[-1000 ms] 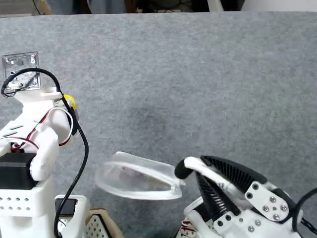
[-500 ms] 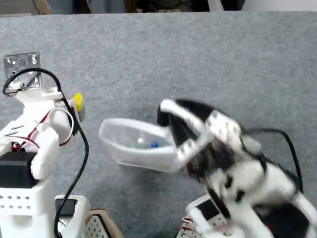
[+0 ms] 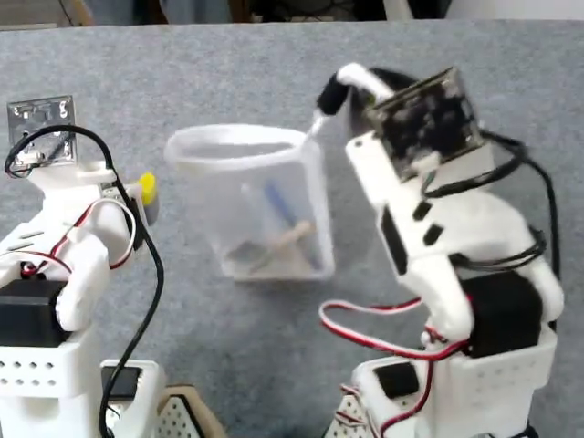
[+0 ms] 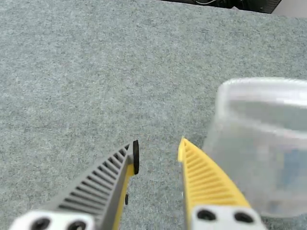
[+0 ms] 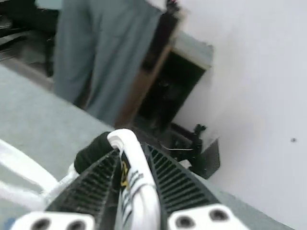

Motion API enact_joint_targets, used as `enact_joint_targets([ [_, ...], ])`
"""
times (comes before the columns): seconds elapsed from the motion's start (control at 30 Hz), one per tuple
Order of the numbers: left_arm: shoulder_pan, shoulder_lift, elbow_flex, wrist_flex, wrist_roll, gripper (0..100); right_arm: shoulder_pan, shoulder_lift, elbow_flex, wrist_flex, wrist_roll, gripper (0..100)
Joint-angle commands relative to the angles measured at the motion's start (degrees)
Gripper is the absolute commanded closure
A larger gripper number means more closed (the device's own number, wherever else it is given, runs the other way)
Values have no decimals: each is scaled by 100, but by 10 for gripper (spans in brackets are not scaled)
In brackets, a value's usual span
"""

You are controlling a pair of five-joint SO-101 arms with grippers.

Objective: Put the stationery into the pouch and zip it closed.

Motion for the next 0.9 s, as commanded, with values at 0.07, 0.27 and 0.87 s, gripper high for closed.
enact_joint_targets([
  [0.07,-22,-26,-13,44,0,838,475,330,-1235,-237,-255,986],
  [0.27,-22,-26,-13,44,0,838,941,567,-1798,-237,-422,986],
  [0.87,435,-35,523,378,-554,836,220,1156,-1771,1345,-967,986],
])
